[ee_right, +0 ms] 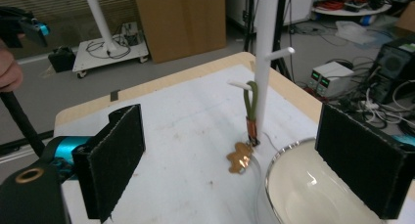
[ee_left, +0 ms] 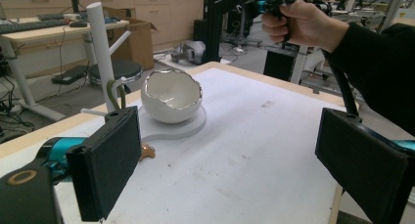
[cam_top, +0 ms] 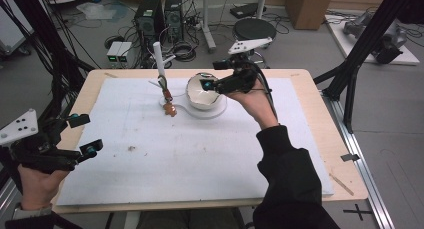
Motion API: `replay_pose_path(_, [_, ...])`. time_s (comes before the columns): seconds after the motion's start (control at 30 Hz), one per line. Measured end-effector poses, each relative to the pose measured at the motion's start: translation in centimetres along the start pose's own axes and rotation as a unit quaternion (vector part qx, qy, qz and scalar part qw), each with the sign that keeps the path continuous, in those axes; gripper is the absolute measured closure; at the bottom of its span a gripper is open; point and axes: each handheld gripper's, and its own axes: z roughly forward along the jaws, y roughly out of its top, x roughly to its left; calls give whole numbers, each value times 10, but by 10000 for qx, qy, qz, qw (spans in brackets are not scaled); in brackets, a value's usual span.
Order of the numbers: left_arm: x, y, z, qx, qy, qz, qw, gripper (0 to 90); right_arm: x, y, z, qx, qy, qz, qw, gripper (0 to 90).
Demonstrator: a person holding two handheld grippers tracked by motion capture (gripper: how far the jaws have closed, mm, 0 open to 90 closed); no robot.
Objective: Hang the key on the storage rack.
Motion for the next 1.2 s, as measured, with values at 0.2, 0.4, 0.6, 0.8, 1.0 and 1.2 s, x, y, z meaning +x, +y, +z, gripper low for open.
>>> replay_pose_path(0.2, [6, -1, 5, -18, 27, -31, 10000, 104, 6, -16, -35, -48, -155, 44, 9999, 105])
replay_pose_path(0.4, [9, -1, 9, -46, 28, -33, 10000, 104, 8, -41, -65, -157, -339, 152, 9992, 105])
replay_pose_path(0.6, [11, -3, 13, 19, 55, -52, 10000, 104, 9, -68, -97, -286, -593, 202, 9976, 105])
replay_pose_path(0.8, [13, -3, 17, 14, 49, -86, 9999, 104, 13, -83, -126, -391, -881, 246, 9950, 105])
replay_pose_path(1.0, [16, -3, 21, 22, 64, -114, 9999, 104, 19, -99, -147, -456, -1079, 230, 9928, 105])
replay_pose_path(1.2, [17, -3, 22, 38, 68, -138, 9999, 104, 22, -114, -163, -421, -1096, 328, 9925, 105])
